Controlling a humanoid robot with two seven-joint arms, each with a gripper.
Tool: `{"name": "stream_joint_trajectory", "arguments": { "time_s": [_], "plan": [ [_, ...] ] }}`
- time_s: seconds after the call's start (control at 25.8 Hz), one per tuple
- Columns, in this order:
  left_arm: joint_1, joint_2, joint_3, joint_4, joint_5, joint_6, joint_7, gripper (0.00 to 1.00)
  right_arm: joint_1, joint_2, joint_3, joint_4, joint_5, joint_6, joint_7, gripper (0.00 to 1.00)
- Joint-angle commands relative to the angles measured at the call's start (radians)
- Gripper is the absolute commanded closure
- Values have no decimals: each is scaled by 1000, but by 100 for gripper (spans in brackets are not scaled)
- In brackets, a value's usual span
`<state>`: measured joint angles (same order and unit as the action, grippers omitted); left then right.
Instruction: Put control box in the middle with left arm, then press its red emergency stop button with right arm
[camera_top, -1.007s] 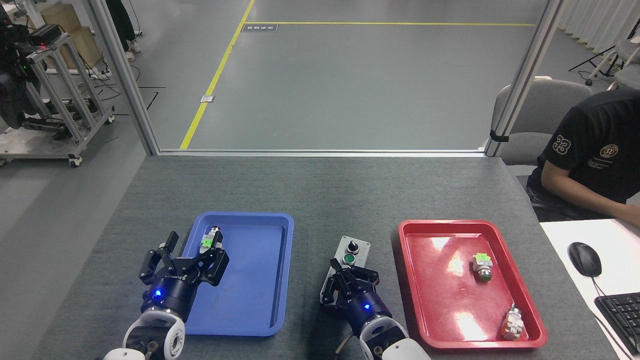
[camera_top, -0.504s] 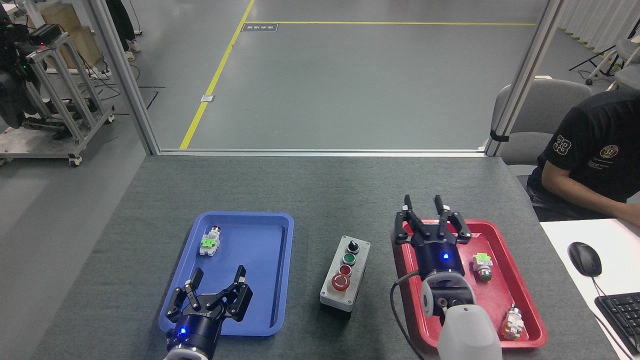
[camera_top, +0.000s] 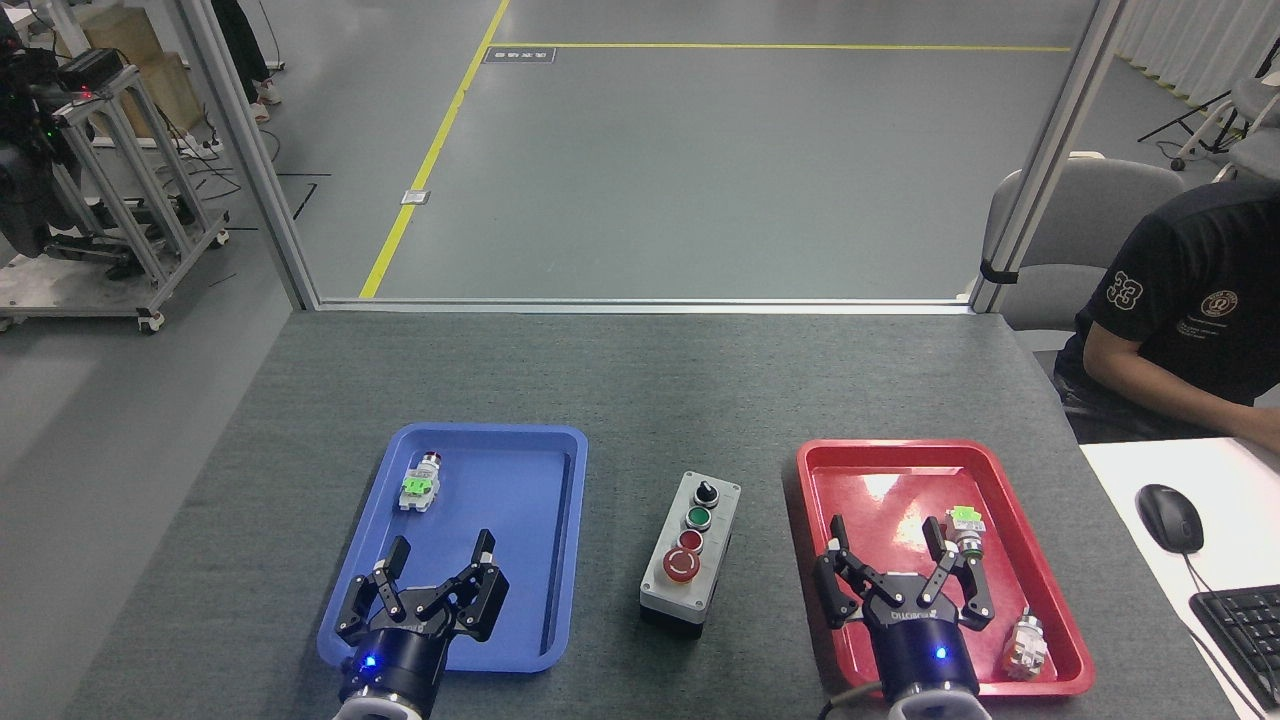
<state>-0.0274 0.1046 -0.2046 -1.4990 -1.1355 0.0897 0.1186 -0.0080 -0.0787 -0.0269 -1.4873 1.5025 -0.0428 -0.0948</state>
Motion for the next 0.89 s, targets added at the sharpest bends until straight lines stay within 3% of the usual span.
{"name": "stream_joint_trajectory", "arguments": {
  "time_s": [0.0, 0.85],
  "plan": [
    [0, 0, 1, 0, 0, -1, -1, 1, 72, 39, 1, -65, 2, 40, -11, 0],
    [0, 1, 1, 0, 0, -1, -1, 1, 42, 22, -1, -41, 4, 75, -2, 0]
  ]
}}
